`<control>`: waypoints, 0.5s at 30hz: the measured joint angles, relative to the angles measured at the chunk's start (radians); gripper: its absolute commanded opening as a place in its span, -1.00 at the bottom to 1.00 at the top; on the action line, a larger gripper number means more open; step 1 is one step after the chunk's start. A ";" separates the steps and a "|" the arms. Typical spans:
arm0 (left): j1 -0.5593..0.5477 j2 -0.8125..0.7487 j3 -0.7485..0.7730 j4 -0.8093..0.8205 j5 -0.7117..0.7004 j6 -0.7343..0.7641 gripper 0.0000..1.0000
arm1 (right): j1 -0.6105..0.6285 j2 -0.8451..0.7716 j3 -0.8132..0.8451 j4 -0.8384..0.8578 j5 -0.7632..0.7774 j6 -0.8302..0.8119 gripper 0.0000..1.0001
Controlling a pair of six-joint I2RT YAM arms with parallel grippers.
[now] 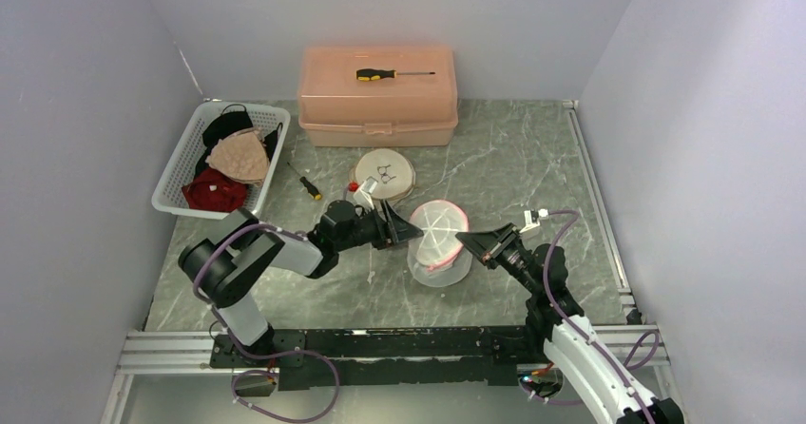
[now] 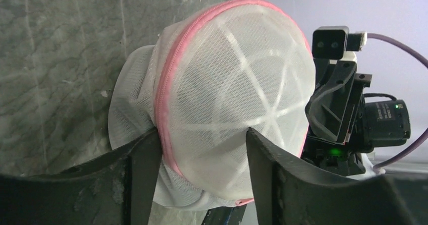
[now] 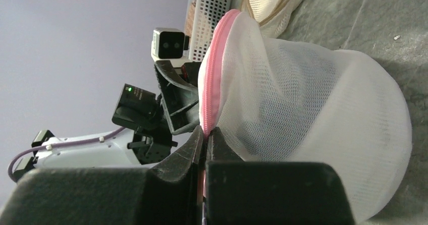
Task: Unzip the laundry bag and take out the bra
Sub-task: Adjust the laundry bag at the center of the board.
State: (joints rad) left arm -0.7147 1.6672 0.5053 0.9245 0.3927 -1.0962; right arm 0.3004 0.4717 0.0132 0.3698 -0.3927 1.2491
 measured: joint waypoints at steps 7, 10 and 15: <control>-0.013 0.090 -0.001 0.120 0.031 -0.039 -0.52 | -0.003 0.003 0.000 0.003 -0.002 -0.004 -1.00; -0.017 0.086 -0.011 0.151 0.031 -0.045 -0.86 | -0.002 -0.023 0.000 -0.032 -0.001 -0.025 -0.91; -0.022 -0.003 -0.042 0.104 0.027 -0.024 -0.95 | -0.002 -0.076 0.010 -0.162 0.014 -0.098 -0.19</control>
State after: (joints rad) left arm -0.7368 1.6642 0.4637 1.0286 0.4202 -1.1198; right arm 0.2981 0.3954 0.0235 0.2081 -0.3782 1.1515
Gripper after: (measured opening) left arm 0.044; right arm 0.217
